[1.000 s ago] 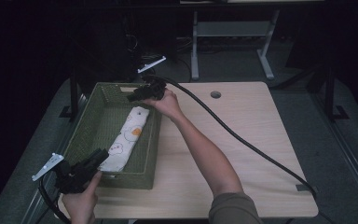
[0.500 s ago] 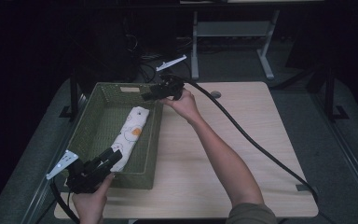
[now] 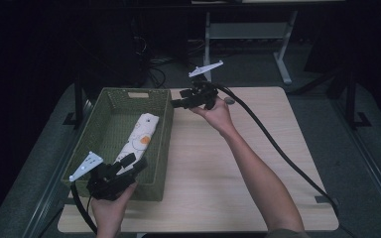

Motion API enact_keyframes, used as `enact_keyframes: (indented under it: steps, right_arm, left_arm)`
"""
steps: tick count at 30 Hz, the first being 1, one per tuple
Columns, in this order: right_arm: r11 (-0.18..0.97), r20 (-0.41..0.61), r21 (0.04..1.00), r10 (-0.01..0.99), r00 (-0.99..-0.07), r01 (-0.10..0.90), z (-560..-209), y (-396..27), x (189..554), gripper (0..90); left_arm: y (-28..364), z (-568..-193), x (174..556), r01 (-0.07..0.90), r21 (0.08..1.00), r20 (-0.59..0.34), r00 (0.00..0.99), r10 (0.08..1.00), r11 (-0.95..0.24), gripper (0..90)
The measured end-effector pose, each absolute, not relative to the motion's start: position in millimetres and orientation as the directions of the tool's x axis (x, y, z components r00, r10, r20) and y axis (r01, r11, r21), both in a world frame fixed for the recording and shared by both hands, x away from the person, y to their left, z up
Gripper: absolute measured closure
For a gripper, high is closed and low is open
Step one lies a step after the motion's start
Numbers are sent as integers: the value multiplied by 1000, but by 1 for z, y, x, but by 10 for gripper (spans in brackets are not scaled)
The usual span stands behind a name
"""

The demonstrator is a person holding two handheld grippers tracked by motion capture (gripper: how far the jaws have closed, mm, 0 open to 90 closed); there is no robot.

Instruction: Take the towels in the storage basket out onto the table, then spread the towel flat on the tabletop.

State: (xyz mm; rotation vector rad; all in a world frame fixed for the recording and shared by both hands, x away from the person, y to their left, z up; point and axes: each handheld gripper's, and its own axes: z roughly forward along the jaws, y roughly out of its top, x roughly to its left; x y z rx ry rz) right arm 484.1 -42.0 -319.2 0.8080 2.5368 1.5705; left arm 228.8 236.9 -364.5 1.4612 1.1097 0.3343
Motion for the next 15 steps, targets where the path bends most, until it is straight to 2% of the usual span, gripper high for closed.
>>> enact_keyframes:
  steps: [15]
  right_arm:
    - [356,193,831,535,-823,426,-323,-108,462,292]
  left_arm:
    - [184,-352,238,423,904,-335,613,715,61,384]
